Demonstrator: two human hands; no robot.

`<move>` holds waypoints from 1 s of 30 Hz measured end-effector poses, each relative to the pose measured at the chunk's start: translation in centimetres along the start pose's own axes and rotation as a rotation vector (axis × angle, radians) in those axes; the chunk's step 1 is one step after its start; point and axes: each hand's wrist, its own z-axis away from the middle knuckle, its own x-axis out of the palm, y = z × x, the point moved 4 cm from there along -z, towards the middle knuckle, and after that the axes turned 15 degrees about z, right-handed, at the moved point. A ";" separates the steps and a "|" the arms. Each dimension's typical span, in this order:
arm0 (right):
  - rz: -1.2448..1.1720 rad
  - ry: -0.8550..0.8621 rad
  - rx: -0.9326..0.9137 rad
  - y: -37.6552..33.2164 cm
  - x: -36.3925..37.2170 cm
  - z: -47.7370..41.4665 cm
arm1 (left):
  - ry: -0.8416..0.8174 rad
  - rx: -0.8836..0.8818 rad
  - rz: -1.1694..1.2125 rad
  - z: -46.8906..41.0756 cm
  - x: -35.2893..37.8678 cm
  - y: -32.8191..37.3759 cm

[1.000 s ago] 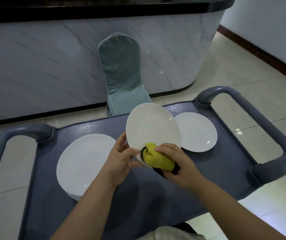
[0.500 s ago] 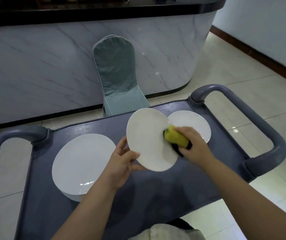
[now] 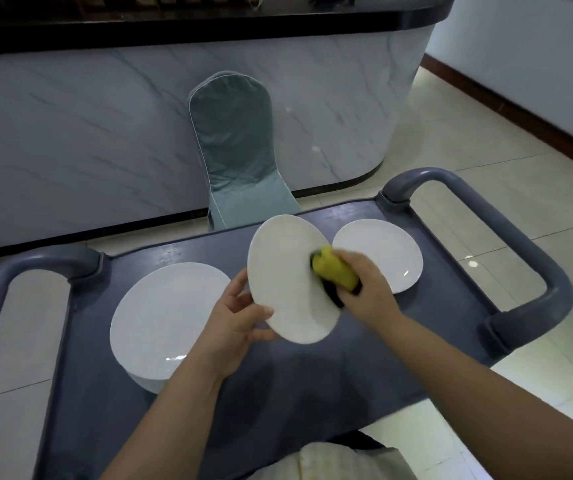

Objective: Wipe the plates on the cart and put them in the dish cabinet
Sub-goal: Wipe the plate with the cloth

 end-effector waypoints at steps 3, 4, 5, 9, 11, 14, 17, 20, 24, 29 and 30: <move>-0.150 0.135 0.055 -5.4 0.7 -4.2 | -0.028 0.014 -0.014 0.1 0.9 0.0; -0.167 0.104 -0.001 -7.3 1.2 -4.0 | -0.034 0.025 -0.001 0.2 1.0 0.2; -0.155 0.055 -0.087 -8.7 1.6 -2.9 | -0.037 0.037 0.011 0.2 0.8 0.6; -0.097 -0.155 -0.305 -5.4 1.5 3.3 | -0.001 0.062 0.044 0.7 -0.4 1.5; -0.037 -0.134 -0.254 -1.5 0.3 3.7 | -0.019 0.050 0.022 1.0 -0.3 1.1; 0.041 0.053 -0.050 0.5 -1.3 -0.4 | -0.048 0.012 -0.039 1.0 0.7 0.4; -0.076 0.159 -0.007 -4.5 -0.9 -4.3 | -0.093 0.002 -0.043 0.6 2.2 0.0; -0.115 -0.006 -0.208 -8.7 0.9 -1.6 | -0.050 0.039 0.013 0.0 1.8 0.9; -0.065 -0.219 -0.292 -3.2 0.0 4.0 | -0.001 0.066 0.047 -0.1 -0.2 1.6; 0.075 0.041 0.001 2.7 -4.8 -0.4 | 0.024 0.073 -0.270 0.1 1.6 1.9; 0.057 0.121 -0.003 2.2 -5.9 -2.0 | 0.053 0.095 -0.333 -0.1 2.2 2.4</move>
